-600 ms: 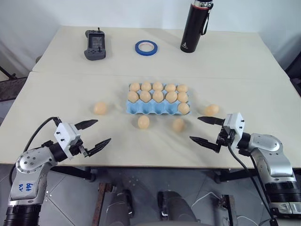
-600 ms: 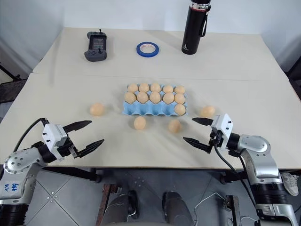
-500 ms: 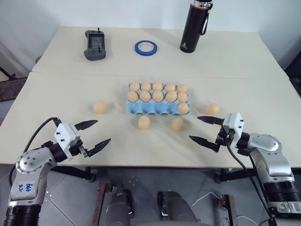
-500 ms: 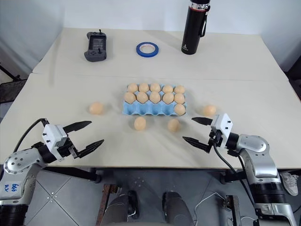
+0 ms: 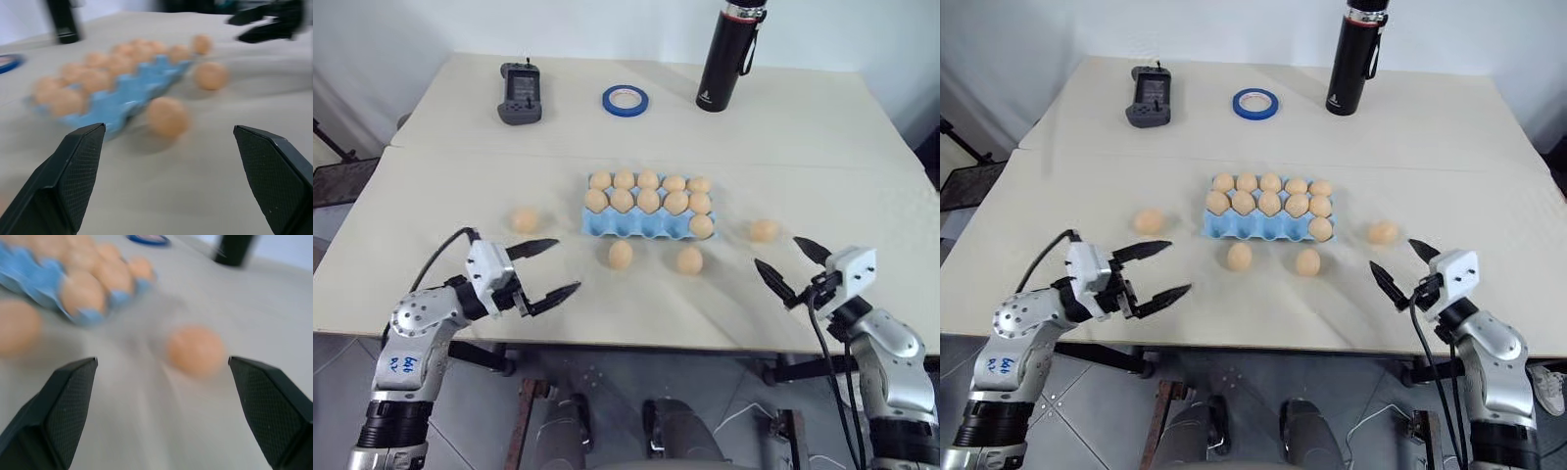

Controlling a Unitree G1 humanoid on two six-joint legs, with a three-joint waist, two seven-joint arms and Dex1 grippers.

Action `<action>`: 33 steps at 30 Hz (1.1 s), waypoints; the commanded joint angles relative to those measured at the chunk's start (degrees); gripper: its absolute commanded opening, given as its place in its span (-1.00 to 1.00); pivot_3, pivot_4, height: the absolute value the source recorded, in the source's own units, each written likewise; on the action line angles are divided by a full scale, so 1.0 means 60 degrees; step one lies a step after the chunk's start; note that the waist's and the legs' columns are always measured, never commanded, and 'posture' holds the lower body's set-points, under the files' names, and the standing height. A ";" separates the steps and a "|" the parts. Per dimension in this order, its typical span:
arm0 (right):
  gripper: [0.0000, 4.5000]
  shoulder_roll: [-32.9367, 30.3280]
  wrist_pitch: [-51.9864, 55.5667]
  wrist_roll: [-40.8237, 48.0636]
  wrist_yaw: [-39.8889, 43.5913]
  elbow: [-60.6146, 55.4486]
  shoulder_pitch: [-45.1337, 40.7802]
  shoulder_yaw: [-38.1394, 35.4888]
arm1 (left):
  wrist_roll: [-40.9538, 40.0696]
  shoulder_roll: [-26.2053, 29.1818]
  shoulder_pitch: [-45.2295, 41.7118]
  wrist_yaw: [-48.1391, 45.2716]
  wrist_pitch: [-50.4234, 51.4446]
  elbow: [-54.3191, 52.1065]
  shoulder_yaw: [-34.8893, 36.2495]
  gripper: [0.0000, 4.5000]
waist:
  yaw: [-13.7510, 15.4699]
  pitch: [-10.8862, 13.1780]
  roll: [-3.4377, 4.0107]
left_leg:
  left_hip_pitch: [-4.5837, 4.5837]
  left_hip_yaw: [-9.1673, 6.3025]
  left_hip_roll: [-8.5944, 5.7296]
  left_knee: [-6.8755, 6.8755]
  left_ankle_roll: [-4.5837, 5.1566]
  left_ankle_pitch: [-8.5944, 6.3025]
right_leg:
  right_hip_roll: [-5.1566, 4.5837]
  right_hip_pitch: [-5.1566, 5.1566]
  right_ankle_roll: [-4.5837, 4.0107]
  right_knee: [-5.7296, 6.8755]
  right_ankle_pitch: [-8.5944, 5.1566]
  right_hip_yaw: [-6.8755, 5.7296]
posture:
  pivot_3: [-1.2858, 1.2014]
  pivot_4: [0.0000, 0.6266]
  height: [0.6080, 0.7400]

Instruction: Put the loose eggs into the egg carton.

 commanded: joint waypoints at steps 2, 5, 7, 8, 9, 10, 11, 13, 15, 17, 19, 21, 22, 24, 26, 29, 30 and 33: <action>1.00 0.0114 -0.0385 -0.0275 -0.0356 0.0099 -0.0127 0.0034 | -0.0103 -0.0187 -0.0393 -0.0239 -0.0164 0.0098 -0.0181 0.99 | -0.0095 0.0000 0.0000 | 0.0001 -0.0009 0.0001 0.0015 0.0006 0.0004 | 0.0000 -0.0003 0.0000 0.0029 0.0000 -0.0002 | 0.03 -0.52 1.00; 1.00 0.0191 -0.0318 -0.0388 -0.0430 0.0384 -0.0582 0.0305 | -0.0074 -0.0242 -0.0489 -0.0293 -0.0224 0.0176 -0.0208 0.99 | -0.0162 0.0000 0.0001 | 0.0005 -0.0014 0.0002 0.0035 0.0010 0.0010 | 0.0000 -0.0001 0.0000 0.0053 0.0000 -0.0004 | 0.03 -0.52 1.00; 1.00 0.0231 -0.0219 -0.0479 -0.0588 0.0809 -0.1192 0.0430 | -0.0002 -0.0258 -0.0522 -0.0273 -0.0284 0.0219 -0.0223 0.99 | -0.0199 0.0001 0.0004 | 0.0011 -0.0014 0.0001 0.0045 0.0017 0.0015 | 0.0001 0.0000 0.0004 0.0066 0.0003 0.0002 | 0.03 -0.52 1.00; 1.00 0.0232 -0.0160 -0.0541 -0.0660 0.1056 -0.1508 0.0483 | 0.0024 -0.0259 -0.0523 -0.0246 -0.0276 0.0223 -0.0231 0.99 | -0.0202 0.0001 0.0005 | 0.0010 -0.0015 0.0001 0.0050 0.0019 0.0016 | 0.0000 -0.0002 0.0004 0.0073 0.0004 0.0001 | 0.03 -0.52 1.00; 1.00 0.0228 -0.0137 -0.0576 -0.0697 0.1234 -0.1712 0.0517 | 0.0042 -0.0260 -0.0523 -0.0224 -0.0272 0.0229 -0.0238 0.99 | -0.0196 0.0002 0.0007 | 0.0010 -0.0016 0.0001 0.0058 0.0019 0.0017 | -0.0001 -0.0002 0.0004 0.0078 0.0004 0.0001 | 0.03 -0.52 1.00; 1.00 0.0218 -0.0089 -0.0621 -0.0742 0.1428 -0.1917 0.0552 | 0.0033 -0.0254 -0.0505 -0.0223 -0.0270 0.0211 -0.0239 0.99 | -0.0174 0.0002 0.0007 | 0.0008 -0.0018 0.0000 0.0062 0.0019 0.0017 | -0.0003 -0.0003 0.0004 0.0082 0.0004 0.0000 | 0.03 -0.52 1.00; 1.00 0.0194 -0.0103 -0.0668 -0.0735 0.1643 -0.2118 0.0579 | 0.0021 -0.0250 -0.0464 -0.0208 -0.0261 0.0139 -0.0245 0.99 | -0.0144 0.0002 0.0007 | 0.0008 -0.0022 0.0000 0.0062 0.0019 0.0016 | -0.0003 -0.0003 0.0003 0.0082 0.0003 -0.0003 | 0.03 -0.52 1.00; 1.00 0.0186 -0.0221 -0.0719 -0.0621 0.2327 -0.2758 0.0641 | -0.0022 -0.0203 -0.0181 -0.0189 -0.0265 -0.0137 -0.0207 0.99 | -0.0131 0.0002 0.0007 | 0.0004 -0.0028 0.0000 0.0059 0.0018 0.0016 | -0.0003 -0.0003 0.0001 0.0078 0.0002 -0.0006 | 0.03 -0.52 1.00; 1.00 0.0198 -0.0325 -0.0743 -0.0521 0.3031 -0.3325 0.0711 | -0.0023 -0.0199 0.0006 -0.0105 -0.0257 -0.0303 -0.0165 0.99 | -0.0128 0.0004 0.0009 | 0.0000 -0.0026 -0.0003 0.0053 0.0020 0.0015 | -0.0005 -0.0003 0.0001 0.0076 0.0002 -0.0005 | 0.03 -0.52 1.00; 1.00 0.0222 -0.0481 -0.0855 -0.0455 0.3708 -0.3781 0.0825 | -0.0009 -0.0233 0.0072 0.0027 -0.0230 -0.0412 -0.0143 0.99 | -0.0128 0.0004 0.0009 | -0.0002 -0.0024 -0.0003 0.0052 0.0021 0.0015 | -0.0007 -0.0007 0.0001 0.0074 0.0001 -0.0005 | 0.03 -0.52 1.00; 1.00 0.0296 -0.0662 -0.0935 -0.0385 0.4422 -0.4241 0.0910 | -0.0024 -0.0269 0.0116 0.0186 -0.0175 -0.0540 -0.0133 0.99 | -0.0132 0.0004 0.0009 | -0.0001 -0.0025 -0.0003 0.0056 0.0022 0.0016 | -0.0003 -0.0007 0.0001 0.0076 0.0001 -0.0006 | 0.03 -0.52 1.00; 1.00 0.0414 -0.0799 -0.0999 -0.0508 0.5297 -0.4775 0.0910 | -0.0018 -0.0277 0.0170 0.0306 -0.0149 -0.0640 -0.0139 0.99 | -0.0134 0.0004 0.0009 | -0.0001 -0.0026 -0.0003 0.0061 0.0023 0.0017 | -0.0003 -0.0006 0.0002 0.0078 0.0001 -0.0005 | 0.03 -0.52 1.00; 1.00 0.0460 -0.0914 -0.1035 -0.0550 0.5661 -0.4982 0.0908 | -0.0020 -0.0268 0.0202 0.0335 -0.0144 -0.0680 -0.0141 0.99 | -0.0137 0.0004 0.0009 | -0.0001 -0.0026 -0.0002 0.0064 0.0023 0.0017 | -0.0004 -0.0004 0.0002 0.0078 0.0002 -0.0005 | 0.03 -0.52 1.00; 0.83 0.0512 -0.1151 -0.1136 -0.0557 0.6212 -0.5275 0.0943 | -0.0019 -0.0249 0.0274 0.0399 -0.0140 -0.0760 -0.0133 1.00 | -0.0145 0.0004 0.0009 | -0.0001 -0.0023 -0.0004 0.0072 0.0024 0.0016 | -0.0006 -0.0002 0.0005 0.0080 0.0004 -0.0003 | 0.03 -0.52 1.00; 0.59 0.0555 -0.1345 -0.1162 -0.0484 0.6456 -0.5440 0.0969 | -0.0033 -0.0241 0.0327 0.0497 -0.0140 -0.0817 -0.0081 1.00 | -0.0141 0.0005 0.0011 | -0.0001 -0.0025 -0.0004 0.0074 0.0024 0.0017 | -0.0006 -0.0002 0.0006 0.0080 0.0004 -0.0004 | 0.03 -0.52 1.00; 0.14 0.0564 -0.1515 -0.1146 -0.0344 0.6607 -0.5548 0.1019 | -0.0032 -0.0243 0.0359 0.0631 -0.0138 -0.0844 -0.0034 1.00 | -0.0138 0.0005 0.0011 | -0.0002 -0.0025 -0.0002 0.0069 0.0024 0.0019 | -0.0004 -0.0004 0.0005 0.0080 0.0003 -0.0005 | 0.03 -0.52 1.00; 0.08 0.0560 -0.1557 -0.1149 -0.0299 0.6615 -0.5553 0.1045 | -0.0032 -0.0237 0.0375 0.0661 -0.0142 -0.0852 -0.0027 1.00 | -0.0138 0.0005 0.0012 | -0.0003 -0.0025 -0.0002 0.0069 0.0024 0.0019 | -0.0004 -0.0004 0.0005 0.0080 0.0003 -0.0004 | 0.03 -0.52 1.00; 0.06 0.0644 -0.1340 -0.1004 -0.0040 0.5985 -0.5497 0.1176 | -0.0047 -0.0172 0.0525 0.0737 -0.0156 -0.0915 0.0079 1.00 | -0.0152 0.0005 0.0012 | -0.0002 -0.0024 -0.0002 0.0072 0.0025 0.0017 | -0.0005 -0.0003 0.0005 0.0081 0.0004 -0.0002 | 0.03 -0.52 1.00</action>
